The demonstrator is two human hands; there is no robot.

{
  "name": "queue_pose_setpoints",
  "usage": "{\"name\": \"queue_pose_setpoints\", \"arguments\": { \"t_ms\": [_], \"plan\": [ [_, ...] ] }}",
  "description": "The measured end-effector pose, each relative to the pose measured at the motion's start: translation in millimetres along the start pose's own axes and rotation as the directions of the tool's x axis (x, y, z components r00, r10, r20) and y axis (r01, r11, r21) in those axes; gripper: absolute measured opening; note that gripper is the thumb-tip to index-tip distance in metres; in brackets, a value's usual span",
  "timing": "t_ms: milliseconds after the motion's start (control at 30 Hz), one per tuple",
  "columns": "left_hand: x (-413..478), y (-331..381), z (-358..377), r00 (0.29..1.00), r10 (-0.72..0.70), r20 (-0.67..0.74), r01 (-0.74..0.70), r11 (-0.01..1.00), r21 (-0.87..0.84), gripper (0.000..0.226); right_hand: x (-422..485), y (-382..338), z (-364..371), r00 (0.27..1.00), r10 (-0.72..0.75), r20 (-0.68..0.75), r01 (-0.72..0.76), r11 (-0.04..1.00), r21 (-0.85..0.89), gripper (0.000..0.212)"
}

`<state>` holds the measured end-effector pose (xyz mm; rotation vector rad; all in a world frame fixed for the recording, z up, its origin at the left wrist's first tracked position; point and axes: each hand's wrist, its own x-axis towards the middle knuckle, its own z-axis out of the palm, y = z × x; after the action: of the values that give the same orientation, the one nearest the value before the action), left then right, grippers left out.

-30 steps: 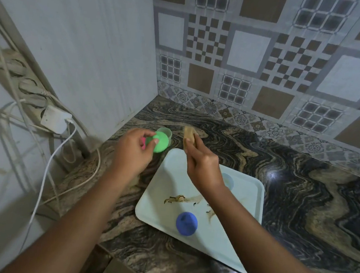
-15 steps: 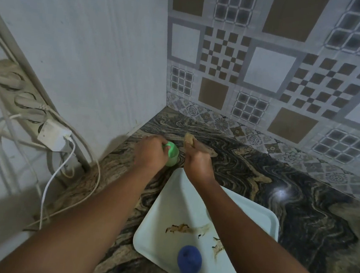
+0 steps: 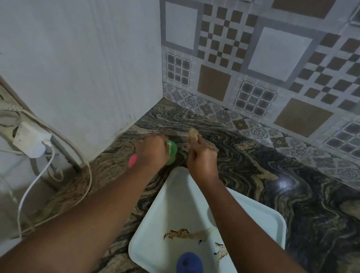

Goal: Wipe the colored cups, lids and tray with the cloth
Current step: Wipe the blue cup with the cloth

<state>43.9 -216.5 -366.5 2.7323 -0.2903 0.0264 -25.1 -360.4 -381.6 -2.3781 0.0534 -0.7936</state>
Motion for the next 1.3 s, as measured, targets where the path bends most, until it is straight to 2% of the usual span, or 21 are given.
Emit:
{"name": "queue_pose_setpoints", "arguments": {
  "t_ms": [367, 433, 567, 667, 767, 900, 1033, 1167, 1300],
  "plan": [
    [6, -3, 2, 0.996, 0.050, 0.075, -0.050, 0.999, -0.005, 0.027, -6, -4, -6, 0.998, 0.066, -0.019, -0.065, 0.998, 0.025, 0.024],
    [7, -2, 1, 0.991, 0.059, 0.121, -0.064, 0.997, 0.034, 0.034, -6, -4, -6, 0.997, 0.068, -0.024, -0.067, 0.997, 0.038, 0.022],
    [5, 6, -9, 0.981, 0.022, 0.194, -0.069, 0.969, 0.238, 0.044, -7, -4, -4, 0.998, 0.066, 0.002, -0.066, 0.995, 0.068, 0.023],
    [2, 12, -17, 0.972, 0.005, 0.234, -0.071, 0.958, 0.279, 0.049, -8, -8, -6, 0.997, 0.081, 0.008, -0.081, 0.994, 0.074, 0.029],
    [-4, 15, -27, 0.981, 0.023, 0.193, -0.081, 0.952, 0.297, 0.058, -9, -15, -14, 0.989, 0.145, 0.013, -0.146, 0.985, 0.090, 0.028],
    [-16, 27, -46, 0.991, 0.128, 0.050, -0.135, 0.974, 0.183, 0.053, -14, -31, -42, 0.966, 0.260, 0.007, -0.257, 0.953, 0.159, 0.019],
    [-40, 49, -64, 0.969, 0.243, -0.055, -0.245, 0.968, -0.045, 0.046, -29, -47, -86, 0.911, 0.411, 0.032, -0.405, 0.877, 0.259, 0.027],
    [-79, 80, -68, 0.944, 0.322, -0.075, -0.330, 0.913, -0.239, 0.038, -52, -47, -133, 0.888, 0.459, -0.023, -0.428, 0.845, 0.322, 0.031],
    [-124, 100, -53, 0.899, 0.436, -0.041, -0.431, 0.865, -0.258, 0.032, -91, -45, -177, 0.866, 0.498, -0.057, -0.450, 0.822, 0.349, 0.023]
  ]
}}
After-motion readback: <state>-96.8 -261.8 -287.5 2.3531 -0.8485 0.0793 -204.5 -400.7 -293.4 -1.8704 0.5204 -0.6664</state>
